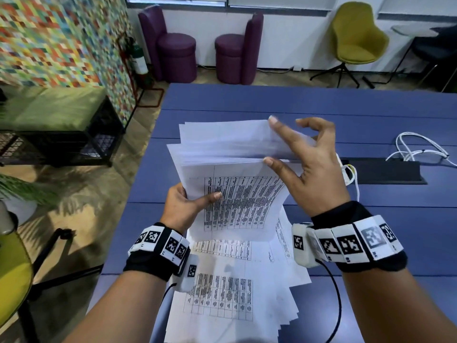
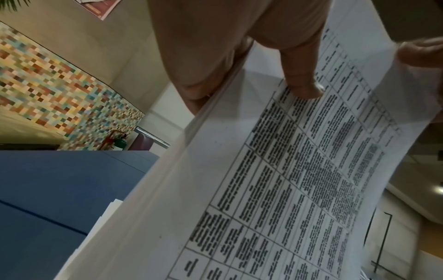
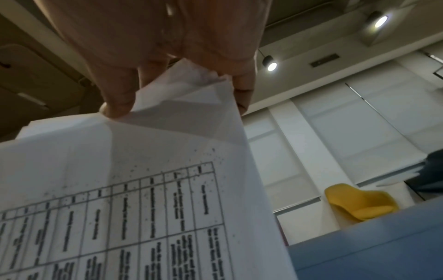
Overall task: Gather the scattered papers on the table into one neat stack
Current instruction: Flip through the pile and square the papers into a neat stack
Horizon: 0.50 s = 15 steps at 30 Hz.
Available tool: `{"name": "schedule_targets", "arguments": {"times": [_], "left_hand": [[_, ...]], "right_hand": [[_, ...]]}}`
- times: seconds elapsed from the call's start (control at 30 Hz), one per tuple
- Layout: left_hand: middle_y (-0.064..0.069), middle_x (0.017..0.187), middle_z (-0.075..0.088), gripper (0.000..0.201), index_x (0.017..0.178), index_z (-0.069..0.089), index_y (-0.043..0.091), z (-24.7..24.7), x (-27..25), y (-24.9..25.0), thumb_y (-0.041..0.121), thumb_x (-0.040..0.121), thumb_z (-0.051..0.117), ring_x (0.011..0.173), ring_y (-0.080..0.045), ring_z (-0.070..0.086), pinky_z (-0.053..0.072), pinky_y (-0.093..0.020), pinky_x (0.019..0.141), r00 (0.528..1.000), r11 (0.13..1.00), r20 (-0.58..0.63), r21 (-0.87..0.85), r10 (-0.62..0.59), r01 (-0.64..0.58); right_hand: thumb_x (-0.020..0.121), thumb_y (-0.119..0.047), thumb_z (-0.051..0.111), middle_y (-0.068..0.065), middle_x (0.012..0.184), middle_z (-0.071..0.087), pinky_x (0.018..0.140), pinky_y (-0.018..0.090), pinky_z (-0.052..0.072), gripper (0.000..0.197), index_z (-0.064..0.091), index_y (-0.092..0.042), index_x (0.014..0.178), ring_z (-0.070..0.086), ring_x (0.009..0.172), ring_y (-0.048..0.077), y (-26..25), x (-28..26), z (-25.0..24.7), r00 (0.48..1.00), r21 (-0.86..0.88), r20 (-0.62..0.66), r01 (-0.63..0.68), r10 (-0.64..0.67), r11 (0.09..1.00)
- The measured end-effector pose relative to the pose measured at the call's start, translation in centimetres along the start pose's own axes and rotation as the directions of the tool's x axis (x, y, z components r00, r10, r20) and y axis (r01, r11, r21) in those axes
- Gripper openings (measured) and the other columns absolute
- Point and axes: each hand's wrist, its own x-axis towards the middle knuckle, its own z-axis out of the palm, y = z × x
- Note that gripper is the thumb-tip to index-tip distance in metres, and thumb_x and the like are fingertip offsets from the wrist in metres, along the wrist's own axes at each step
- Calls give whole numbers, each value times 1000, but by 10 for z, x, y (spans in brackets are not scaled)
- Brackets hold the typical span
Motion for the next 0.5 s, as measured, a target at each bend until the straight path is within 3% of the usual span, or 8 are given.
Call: {"name": "schedule_targets", "arguments": {"times": [0.07, 0.17, 0.23, 0.33, 0.43, 0.5], "left_hand": [[4, 69, 74, 20, 79, 65, 4, 0, 0, 0, -9, 70, 77, 66, -6, 69, 53, -16, 64, 1000, 1000, 5, -11, 5, -5], [2, 81, 76, 24, 90, 68, 2, -2, 0, -1, -10, 70, 76, 77, -10, 72, 54, -18, 69, 1000, 999, -3, -41, 3, -3], [0, 85, 76, 28, 96, 67, -2, -4, -1, -1, -6, 70, 77, 81, -12, 72, 55, -19, 72, 1000, 999, -7, -50, 2, -2], [-3, 88, 76, 32, 98, 67, -4, -4, -2, 0, -1, 68, 78, 84, -15, 72, 55, -21, 74, 1000, 998, -1, -55, -9, 9], [-2, 87, 76, 25, 94, 69, 3, -3, -5, 4, -7, 73, 74, 83, -15, 72, 56, -23, 74, 1000, 998, 14, -54, -14, 15], [-1, 84, 76, 24, 90, 70, 7, -2, -6, 6, -9, 74, 72, 80, -13, 72, 56, -23, 73, 1000, 998, 25, -59, -2, 4]], "right_hand": [[94, -51, 45, 3, 115, 44, 85, 43, 48, 43, 50, -38, 134, 47, 104, 23, 0, 1, 0, 999, -56, 36, 4, -2, 998], [98, -46, 33, -7, 93, 46, 77, 43, 44, 43, 38, -43, 141, 46, 86, 20, -4, 8, -4, 998, -130, 64, 6, 3, 991], [97, -54, 29, -8, 101, 49, 83, 43, 38, 45, 30, -49, 142, 46, 92, 20, -10, 14, -9, 996, -260, 88, 11, 12, 965], [91, -68, 22, -9, 130, 47, 99, 59, 27, 55, 24, -50, 143, 41, 119, 20, -22, 22, -10, 985, -407, 171, 45, 28, 912], [83, -78, 12, -13, 137, 45, 103, 73, 11, 73, 21, -43, 146, 34, 134, 15, -34, 23, -1, 932, -425, 361, 136, 30, 895], [80, -81, 13, -12, 140, 42, 104, 74, 7, 81, 20, -37, 148, 34, 135, 14, -41, 22, 2, 929, -390, 370, 164, -9, 906]]}}
